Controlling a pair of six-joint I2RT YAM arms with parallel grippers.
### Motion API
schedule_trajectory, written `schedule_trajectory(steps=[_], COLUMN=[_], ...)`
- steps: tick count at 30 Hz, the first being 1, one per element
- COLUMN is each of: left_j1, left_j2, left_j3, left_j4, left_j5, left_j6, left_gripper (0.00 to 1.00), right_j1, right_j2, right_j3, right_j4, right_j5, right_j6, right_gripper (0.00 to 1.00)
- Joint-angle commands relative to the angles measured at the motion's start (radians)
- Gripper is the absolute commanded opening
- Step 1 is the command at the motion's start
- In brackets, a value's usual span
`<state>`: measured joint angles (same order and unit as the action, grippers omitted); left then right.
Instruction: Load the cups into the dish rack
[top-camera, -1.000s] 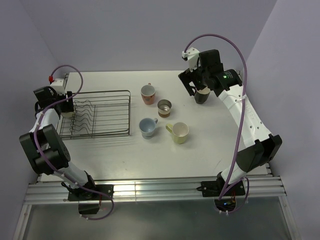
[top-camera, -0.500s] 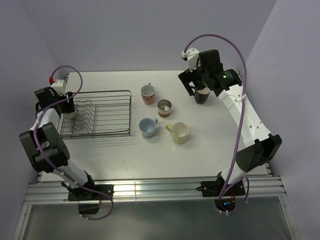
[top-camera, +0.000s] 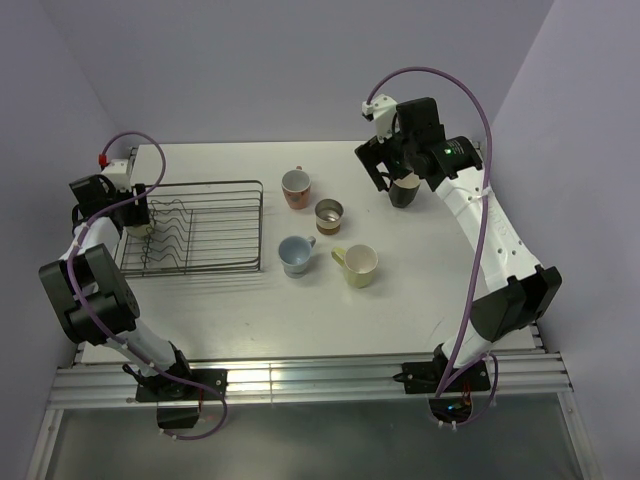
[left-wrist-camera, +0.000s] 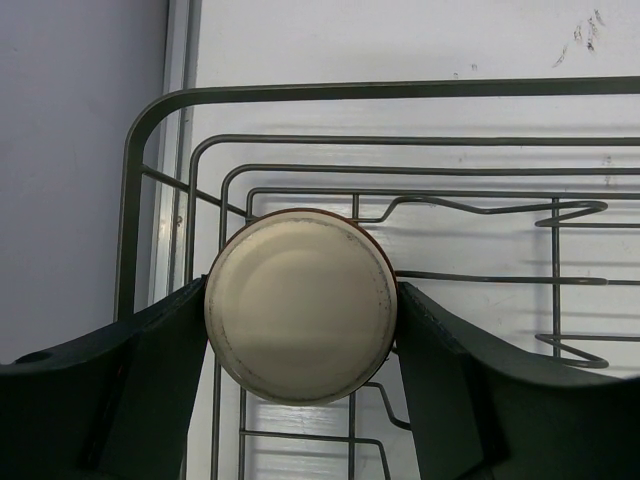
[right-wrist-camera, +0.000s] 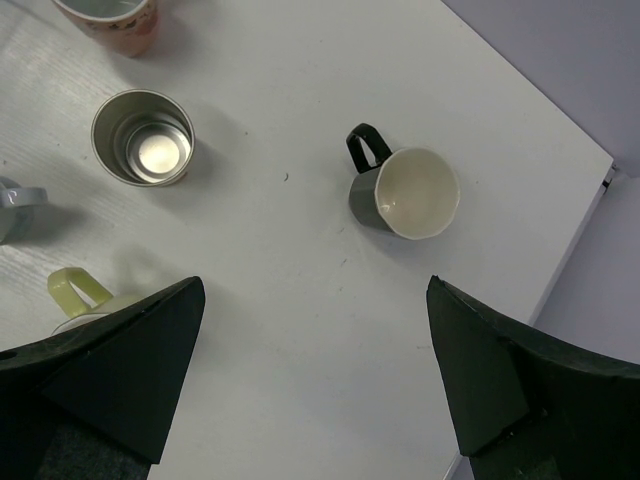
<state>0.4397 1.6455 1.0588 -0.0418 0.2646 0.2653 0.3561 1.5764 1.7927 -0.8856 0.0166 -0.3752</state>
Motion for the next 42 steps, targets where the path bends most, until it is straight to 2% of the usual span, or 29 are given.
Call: schedule_trajectory(steps=[1,2,6,8,13,14,25,42], left_j1=[-0.001,0.001,-0.001,0.001,0.001,0.001,-0.001,-0.001], left_j2=[-0.032,-0.030,-0.029,-0.032,-0.033,-0.035,-0.046,-0.187], left_j3=[0.001,0.001,0.009,0.009,0.007,0.009,0.007,0.067], left_j4=[0.063,0.066,0.062,0.063,0.063,0.063,0.059,0.005], left_j5=[0.012,0.010,0.005,0.004,0.002,0.002,-0.002,-0.021], left_j6=[-0.014,-0.014,-0.017,-0.017,-0.017,-0.015,-0.011,-0.003], left_gripper=[0.53,0.57,0.62,0.70,0.74,0.82,0.84,0.88], right_j1=[-0.003,-0.003,-0.003,-0.002,-0.003,-0.005,-0.005,0.001], right_j2=[0.002,0.002,0.002,0.002,0.004,0.005,0.004,0.014], right_j3=[0.043,0.043,0.045,0.045,0.045,0.045,0.040,0.063], right_j4=[-0.003,-0.003,-0.003,-0.001,0.000,0.002,0.004,0.005], right_j5=[-0.007,-0.009,-0.006,-0.006,-0.001,0.000,0.002,-0.004], right_j6=[0.005,0.005,0.005,0.005,0.005,0.007,0.009,0.016], right_gripper=[1.00,1.00,1.00,1.00,1.00,1.00,1.00,1.00])
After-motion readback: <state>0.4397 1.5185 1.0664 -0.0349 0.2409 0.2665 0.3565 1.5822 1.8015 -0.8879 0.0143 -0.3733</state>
